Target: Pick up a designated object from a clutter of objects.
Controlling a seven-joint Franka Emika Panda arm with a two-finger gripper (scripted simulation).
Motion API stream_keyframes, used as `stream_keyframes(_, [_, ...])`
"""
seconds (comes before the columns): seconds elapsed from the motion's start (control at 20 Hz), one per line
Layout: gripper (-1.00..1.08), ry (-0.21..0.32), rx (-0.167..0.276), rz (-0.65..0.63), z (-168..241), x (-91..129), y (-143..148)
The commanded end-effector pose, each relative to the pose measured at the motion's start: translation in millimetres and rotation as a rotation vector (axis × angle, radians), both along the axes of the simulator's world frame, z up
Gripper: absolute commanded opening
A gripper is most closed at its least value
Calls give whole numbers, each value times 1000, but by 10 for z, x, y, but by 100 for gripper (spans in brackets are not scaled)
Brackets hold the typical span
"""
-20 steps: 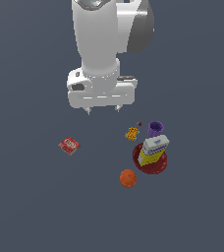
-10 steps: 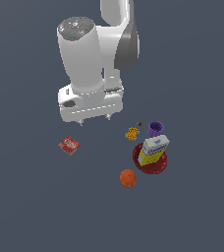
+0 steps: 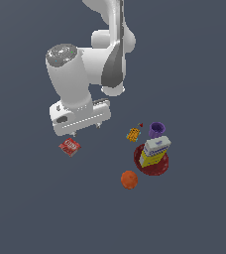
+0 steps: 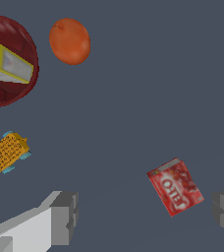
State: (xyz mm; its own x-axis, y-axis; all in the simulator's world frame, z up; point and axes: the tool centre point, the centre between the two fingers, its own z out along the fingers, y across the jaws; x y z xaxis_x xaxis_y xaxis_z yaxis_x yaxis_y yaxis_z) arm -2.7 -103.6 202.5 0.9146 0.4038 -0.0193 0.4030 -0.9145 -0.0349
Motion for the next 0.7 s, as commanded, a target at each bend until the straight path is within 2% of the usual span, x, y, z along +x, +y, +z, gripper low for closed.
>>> stream_keyframes(0.0, [100,-5,2,44,-117,2,-104])
stream_keyframes(0.65, [100,-26,1,263,-721,-76,-641])
